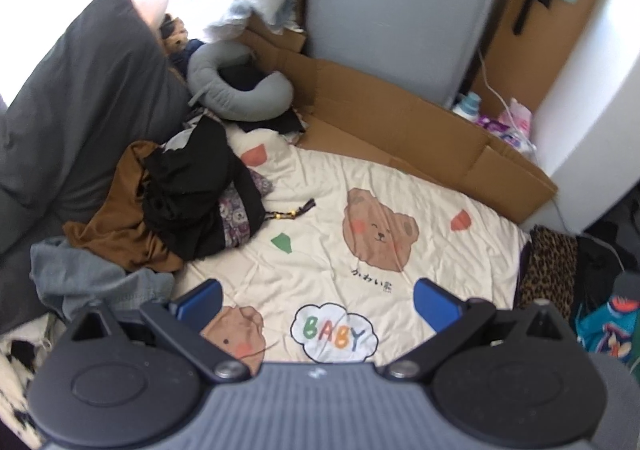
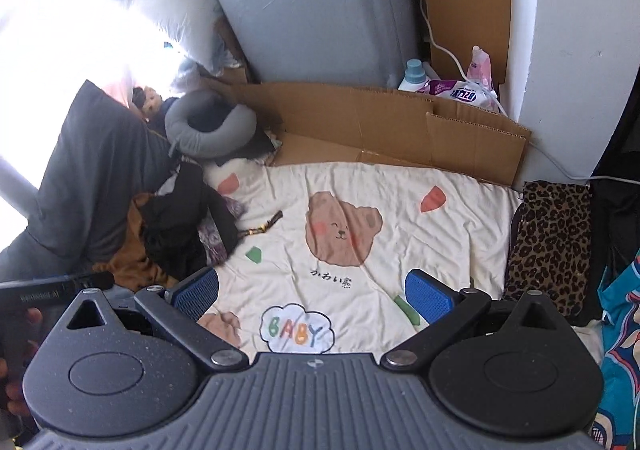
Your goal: Fold clothes
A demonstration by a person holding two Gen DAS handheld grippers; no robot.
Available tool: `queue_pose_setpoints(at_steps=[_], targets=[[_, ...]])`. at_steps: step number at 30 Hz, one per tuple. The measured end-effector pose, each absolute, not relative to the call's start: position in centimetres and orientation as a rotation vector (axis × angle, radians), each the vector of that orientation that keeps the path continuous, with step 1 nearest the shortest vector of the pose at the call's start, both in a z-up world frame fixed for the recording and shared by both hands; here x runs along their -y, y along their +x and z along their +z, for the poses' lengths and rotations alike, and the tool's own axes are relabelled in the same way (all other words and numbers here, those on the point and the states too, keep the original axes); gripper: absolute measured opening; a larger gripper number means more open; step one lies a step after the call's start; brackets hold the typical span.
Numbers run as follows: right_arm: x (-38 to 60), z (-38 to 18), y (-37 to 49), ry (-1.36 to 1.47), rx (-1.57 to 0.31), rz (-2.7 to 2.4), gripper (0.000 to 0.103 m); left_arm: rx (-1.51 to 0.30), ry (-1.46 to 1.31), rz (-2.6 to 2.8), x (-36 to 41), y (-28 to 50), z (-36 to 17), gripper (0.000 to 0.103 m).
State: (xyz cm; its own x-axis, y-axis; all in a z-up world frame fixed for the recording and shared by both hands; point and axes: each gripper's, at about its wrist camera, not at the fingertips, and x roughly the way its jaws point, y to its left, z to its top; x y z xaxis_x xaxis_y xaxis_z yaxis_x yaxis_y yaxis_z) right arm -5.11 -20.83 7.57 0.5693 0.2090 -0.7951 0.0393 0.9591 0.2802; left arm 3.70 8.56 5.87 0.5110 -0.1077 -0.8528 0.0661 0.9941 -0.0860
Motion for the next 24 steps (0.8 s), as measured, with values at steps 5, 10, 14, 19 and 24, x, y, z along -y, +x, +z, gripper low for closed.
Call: queue_pose_setpoints(at_steps=[5,10,14,19,24], targets=[[19.9,5.9,-5.5,0.271,-0.995,0.112,0.102,-1.060,-0.017,-0.098,-7.1,3.2,4.1,0.103],[19.1,4.5,-5.6,0.264,-1.042,0.100,0.102,-1.110,-0.054,-0.092,-5.8,2.7,2.9,0.103],[19.4,4.1,-5.8,0.267,-1.058,0.055,0.102,-1.128,-0.049,-0.095,-4.4,2.0,2.3,0.103],[19.4,3.3,-6.2,0.229,-1.087,0.027,0.102,-1.140,-0.017,-0.093,-2.6,1.3,1.8,0.103],[18.6,2.3,-6.2,0.187,-1.103,0.023,0.102,-1.142,0.008,-0.089,-1.6,1.1,1.3,0.103]])
